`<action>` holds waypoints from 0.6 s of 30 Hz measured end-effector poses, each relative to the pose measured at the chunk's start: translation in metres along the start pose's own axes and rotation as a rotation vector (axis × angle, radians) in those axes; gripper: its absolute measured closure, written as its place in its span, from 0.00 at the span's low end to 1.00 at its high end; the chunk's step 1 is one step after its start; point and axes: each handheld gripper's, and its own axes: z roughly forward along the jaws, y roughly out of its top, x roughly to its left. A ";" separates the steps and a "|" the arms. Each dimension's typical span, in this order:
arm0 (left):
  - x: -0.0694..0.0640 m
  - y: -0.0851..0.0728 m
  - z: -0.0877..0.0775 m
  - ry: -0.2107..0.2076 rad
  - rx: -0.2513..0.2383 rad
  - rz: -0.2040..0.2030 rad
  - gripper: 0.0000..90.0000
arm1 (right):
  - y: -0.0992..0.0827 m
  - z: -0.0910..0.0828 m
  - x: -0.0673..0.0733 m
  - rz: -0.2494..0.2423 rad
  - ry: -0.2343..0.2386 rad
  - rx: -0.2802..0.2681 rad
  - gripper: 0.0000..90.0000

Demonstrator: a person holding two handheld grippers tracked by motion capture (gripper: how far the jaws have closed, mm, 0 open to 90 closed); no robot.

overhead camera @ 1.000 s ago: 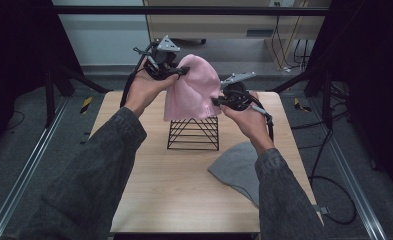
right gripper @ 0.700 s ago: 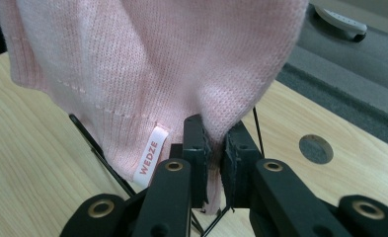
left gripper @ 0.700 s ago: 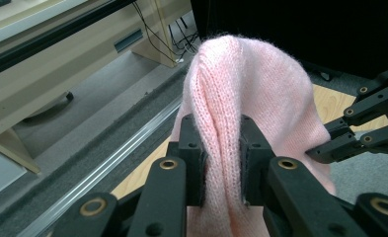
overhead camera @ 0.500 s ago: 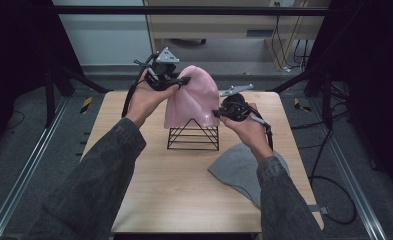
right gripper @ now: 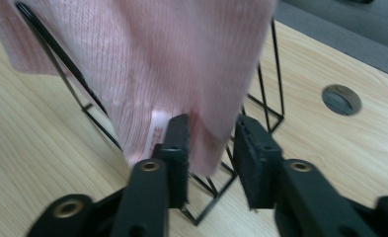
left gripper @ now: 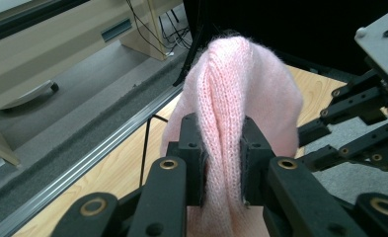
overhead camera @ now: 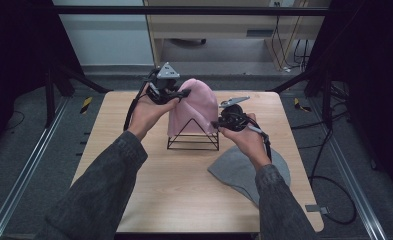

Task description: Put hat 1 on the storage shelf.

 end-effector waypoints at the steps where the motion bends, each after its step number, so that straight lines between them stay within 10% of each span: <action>1: 0.000 0.000 0.000 0.000 0.000 0.000 0.85 | -0.001 -0.001 0.000 0.005 -0.004 -0.002 0.71; 18: -0.012 -0.029 0.021 -0.001 0.018 0.005 0.83 | -0.026 -0.021 -0.015 0.049 -0.089 0.009 0.52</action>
